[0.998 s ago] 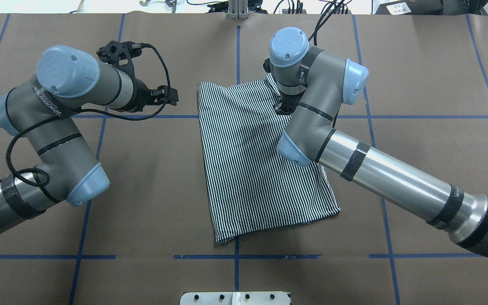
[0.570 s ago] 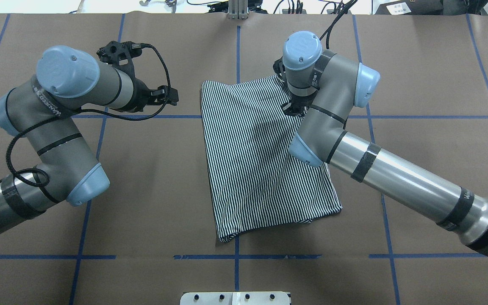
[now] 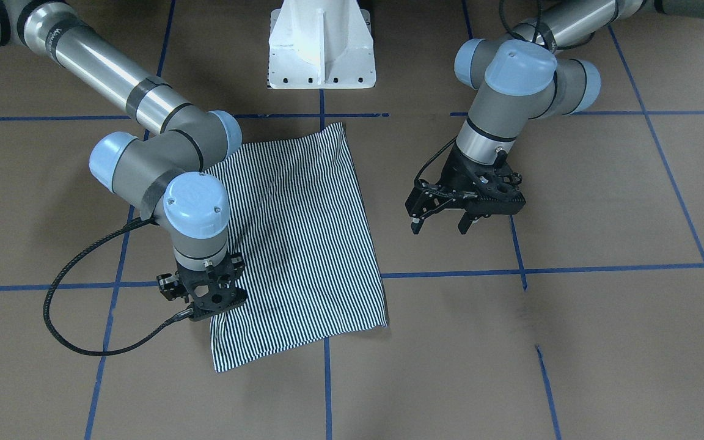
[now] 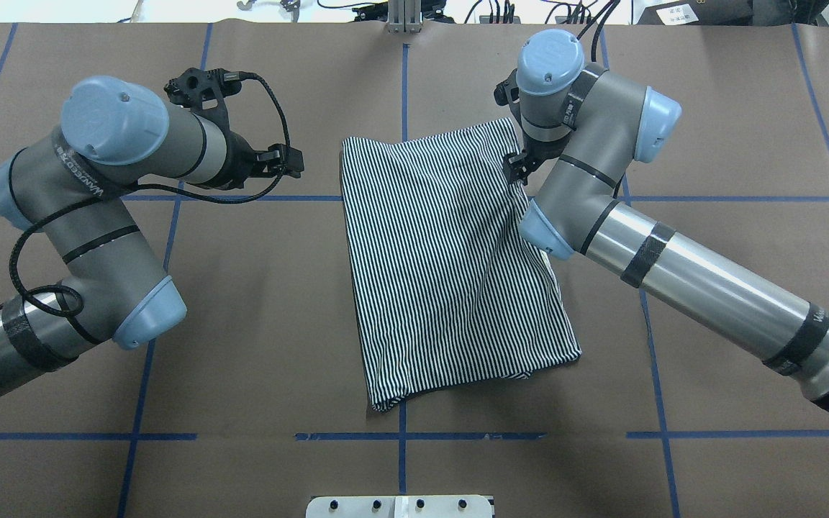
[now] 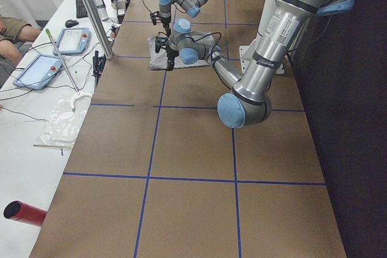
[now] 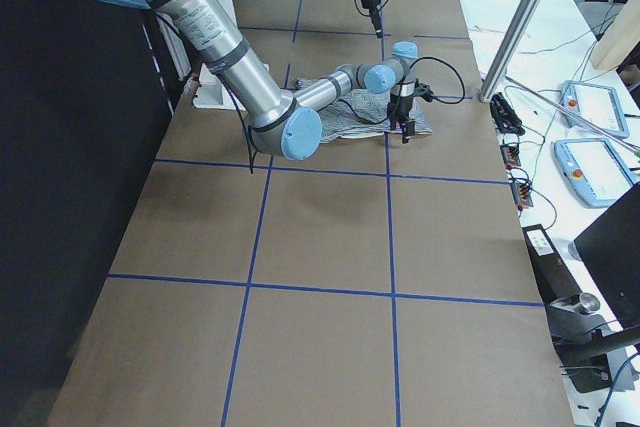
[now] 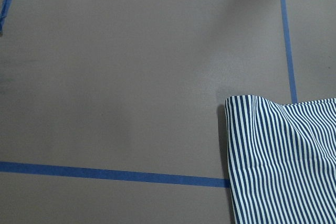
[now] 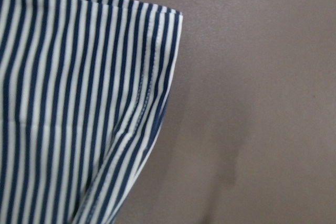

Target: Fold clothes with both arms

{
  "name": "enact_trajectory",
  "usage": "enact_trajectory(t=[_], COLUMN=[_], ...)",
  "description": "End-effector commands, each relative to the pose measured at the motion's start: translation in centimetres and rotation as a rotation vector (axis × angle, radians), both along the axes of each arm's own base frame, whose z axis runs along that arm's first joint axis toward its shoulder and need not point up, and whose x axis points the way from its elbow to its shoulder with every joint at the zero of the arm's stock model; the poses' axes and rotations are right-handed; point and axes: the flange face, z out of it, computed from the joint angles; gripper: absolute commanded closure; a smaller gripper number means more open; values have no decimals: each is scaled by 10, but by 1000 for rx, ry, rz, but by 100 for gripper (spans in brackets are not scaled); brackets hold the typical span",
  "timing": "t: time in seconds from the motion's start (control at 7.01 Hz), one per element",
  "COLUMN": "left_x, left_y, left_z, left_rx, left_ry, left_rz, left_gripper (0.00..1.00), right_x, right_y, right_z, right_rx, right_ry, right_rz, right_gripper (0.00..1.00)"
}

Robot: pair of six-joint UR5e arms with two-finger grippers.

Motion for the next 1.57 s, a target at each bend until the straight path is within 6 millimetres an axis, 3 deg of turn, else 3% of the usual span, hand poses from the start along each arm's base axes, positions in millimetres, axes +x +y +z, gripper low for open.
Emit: enact_trajectory(t=[0.0, 0.14, 0.57, 0.71, 0.86, 1.43], left_x=[-3, -6, -6, -6, -8, -8], left_y=[0, 3, 5, 5, 6, 6], left_z=[-5, -13, -20, -24, -29, -30], left_rx=[5, 15, 19, 23, 28, 29], left_ry=[7, 19, 33, 38, 45, 48], left_rz=[-3, -3, -7, -7, -8, -9], left_gripper=[0, 0, 0, 0, 0, 0], right_x=[12, 10, -4, -19, -21, -11], right_y=[-11, -11, -10, 3, 6, 8], right_z=[2, -6, -65, -55, -48, -9], right_rx=[9, 3, -27, -52, -59, -80], right_ry=[5, -18, -142, -135, -126, -86], right_rz=[-8, -17, -18, -23, -28, -26], right_gripper=[0, 0, 0, 0, 0, 0])
